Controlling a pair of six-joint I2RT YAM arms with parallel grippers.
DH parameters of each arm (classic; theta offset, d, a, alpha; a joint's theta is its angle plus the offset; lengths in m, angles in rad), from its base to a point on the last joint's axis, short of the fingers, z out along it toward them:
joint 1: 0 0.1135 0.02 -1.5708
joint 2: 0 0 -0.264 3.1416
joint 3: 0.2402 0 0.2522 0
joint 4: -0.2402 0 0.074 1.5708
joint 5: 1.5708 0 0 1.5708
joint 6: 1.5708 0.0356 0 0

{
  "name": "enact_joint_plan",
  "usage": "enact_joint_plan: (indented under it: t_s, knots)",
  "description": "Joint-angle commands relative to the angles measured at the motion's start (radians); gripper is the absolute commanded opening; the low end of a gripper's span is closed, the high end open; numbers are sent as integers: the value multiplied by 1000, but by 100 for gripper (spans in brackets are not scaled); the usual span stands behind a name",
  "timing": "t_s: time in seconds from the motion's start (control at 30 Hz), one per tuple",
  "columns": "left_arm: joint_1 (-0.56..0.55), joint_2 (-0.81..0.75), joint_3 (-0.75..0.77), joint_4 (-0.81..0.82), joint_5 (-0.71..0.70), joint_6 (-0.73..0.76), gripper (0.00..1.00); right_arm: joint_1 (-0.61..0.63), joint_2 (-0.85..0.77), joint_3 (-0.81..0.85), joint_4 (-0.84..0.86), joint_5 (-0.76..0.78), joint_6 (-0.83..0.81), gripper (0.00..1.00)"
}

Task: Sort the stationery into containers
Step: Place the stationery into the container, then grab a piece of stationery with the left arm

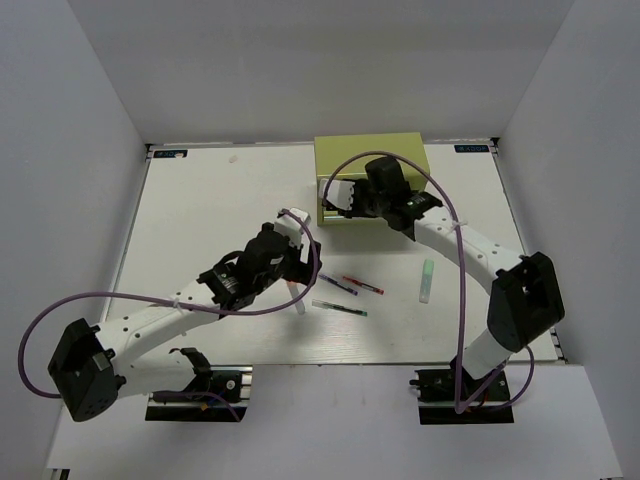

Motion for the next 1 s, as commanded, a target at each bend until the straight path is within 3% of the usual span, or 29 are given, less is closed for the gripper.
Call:
enact_joint_plan:
  t_s: [0.0,0.07,0.1,0.13,0.2,0.33,0.4,0.63,0.97]
  knots:
    - [-4,11,-14,-25,-40,-115,98,-7,-86,48,-2,-20,160,42]
    - [5,20,-14,-40,-52,-192,95,-8,-141,3,35,2,281,31]
    - [5,20,-14,-53,-52,-222,93,-14,-180,-20,52,8,322,19]
    - [15,20,-23,-53,-62,-252,87,-17,-219,-38,113,25,438,11]
    - [16,8,-37,-53,-97,-342,78,-23,-277,-126,147,101,519,0]
    - [16,36,-49,-96,-135,-502,64,-49,-372,-219,123,93,706,0]
    - [16,79,-34,-131,-146,-590,64,-63,-425,-244,95,56,755,17]
    - [16,293,58,-323,-213,-769,81,-109,-581,-359,96,-66,855,25]
    - [6,440,159,-364,-275,-803,81,-134,-707,-468,148,-98,893,26]
